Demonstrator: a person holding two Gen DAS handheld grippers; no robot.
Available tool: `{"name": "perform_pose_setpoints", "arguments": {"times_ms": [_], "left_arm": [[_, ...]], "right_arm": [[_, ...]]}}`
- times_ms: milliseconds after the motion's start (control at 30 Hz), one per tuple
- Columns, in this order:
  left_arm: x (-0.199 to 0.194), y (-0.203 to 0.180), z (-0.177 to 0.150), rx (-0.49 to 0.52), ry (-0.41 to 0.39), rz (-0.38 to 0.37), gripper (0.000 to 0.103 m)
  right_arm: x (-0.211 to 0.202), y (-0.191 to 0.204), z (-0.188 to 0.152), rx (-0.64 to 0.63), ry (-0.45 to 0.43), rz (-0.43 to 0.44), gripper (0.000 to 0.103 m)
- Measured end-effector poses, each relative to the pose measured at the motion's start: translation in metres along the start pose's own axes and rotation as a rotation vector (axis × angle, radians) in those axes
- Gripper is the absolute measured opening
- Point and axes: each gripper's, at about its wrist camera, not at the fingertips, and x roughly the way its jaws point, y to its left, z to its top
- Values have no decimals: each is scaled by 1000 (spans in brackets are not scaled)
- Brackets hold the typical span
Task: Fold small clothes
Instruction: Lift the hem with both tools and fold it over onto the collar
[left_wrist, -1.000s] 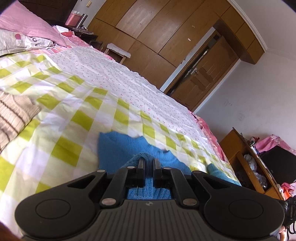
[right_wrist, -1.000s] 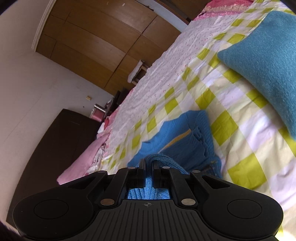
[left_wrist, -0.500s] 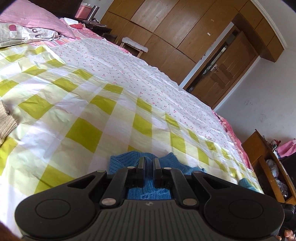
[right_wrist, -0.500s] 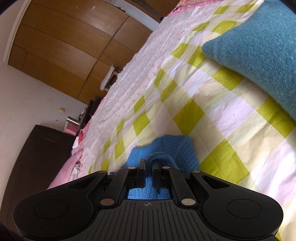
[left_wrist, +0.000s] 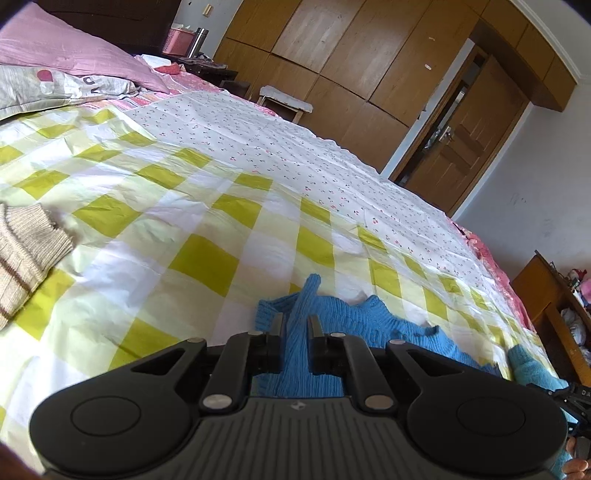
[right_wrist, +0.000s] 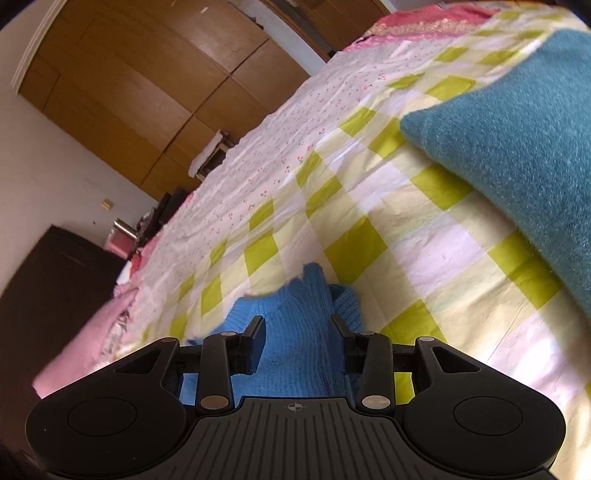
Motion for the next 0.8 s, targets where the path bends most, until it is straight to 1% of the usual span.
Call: {"name": "perform_pose_setpoints", "arguments": {"times_ms": [33,100,167,233,267,300,433,533,567,600,667,733,767,800], "left_arm": [[-4,-1,-5,15,4,-2,17],[-10,-2,-16,36,21,-16,19],[-14,-2,-27,57,45,-23,22],[-14,-1,-36,88,59,-9,24],[-13,0,-39,96,66,4,25],[-12,1,-42,91,71,15,25],[-15,13,-38,22,76,1,25],[-18,14,-37,50,88,-11,28],[-17,13,-38,61,99,-12,30],[-15,13,-40,70,109,-11,33],[-9,12,-44,77,129,-4,37],[-7,13,-46,67,125,-9,38],[-7,13,-46,54,131,-21,37],[-6,15,-46,38,140,-34,34]], "right_arm": [[0,4,-4,-54,3,-31,38],[1,7,-12,-123,19,-79,38],[1,5,-21,-146,52,-91,38],[5,4,-28,-162,103,-91,40],[7,4,-31,-175,114,-100,42],[7,4,-34,-184,112,-107,43],[5,4,-31,-161,125,-77,48],[3,8,-33,-208,141,-67,53],[5,8,-35,-218,152,-64,56],[6,8,-37,-220,160,-61,56],[10,9,-41,-229,166,-59,56],[11,11,-44,-237,165,-63,56],[12,12,-43,-239,170,-64,51],[13,13,-43,-238,188,-56,40]]}}
